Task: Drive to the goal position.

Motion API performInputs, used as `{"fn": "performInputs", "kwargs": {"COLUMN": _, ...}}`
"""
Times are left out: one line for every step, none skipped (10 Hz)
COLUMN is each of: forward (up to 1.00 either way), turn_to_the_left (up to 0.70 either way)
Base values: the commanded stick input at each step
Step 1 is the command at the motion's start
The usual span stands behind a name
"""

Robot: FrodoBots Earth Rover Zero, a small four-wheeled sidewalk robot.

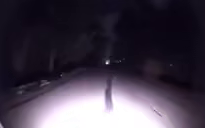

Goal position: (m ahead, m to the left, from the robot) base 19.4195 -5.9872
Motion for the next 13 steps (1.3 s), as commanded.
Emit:
{"fn": "performInputs", "kwargs": {"forward": 1.0, "turn_to_the_left": -0.27}}
{"fn": "performInputs", "kwargs": {"forward": 1.0, "turn_to_the_left": -0.14}}
{"fn": "performInputs", "kwargs": {"forward": 1.0, "turn_to_the_left": 0.0}}
{"fn": "performInputs", "kwargs": {"forward": 1.0, "turn_to_the_left": 0.0}}
{"fn": "performInputs", "kwargs": {"forward": 1.0, "turn_to_the_left": 0.0}}
{"fn": "performInputs", "kwargs": {"forward": 1.0, "turn_to_the_left": 0.0}}
{"fn": "performInputs", "kwargs": {"forward": 1.0, "turn_to_the_left": 0.0}}
{"fn": "performInputs", "kwargs": {"forward": 1.0, "turn_to_the_left": 0.0}}
{"fn": "performInputs", "kwargs": {"forward": 1.0, "turn_to_the_left": 0.0}}
{"fn": "performInputs", "kwargs": {"forward": 1.0, "turn_to_the_left": 0.0}}
{"fn": "performInputs", "kwargs": {"forward": 1.0, "turn_to_the_left": 0.0}}
{"fn": "performInputs", "kwargs": {"forward": 1.0, "turn_to_the_left": 0.0}}
{"fn": "performInputs", "kwargs": {"forward": 1.0, "turn_to_the_left": 0.0}}
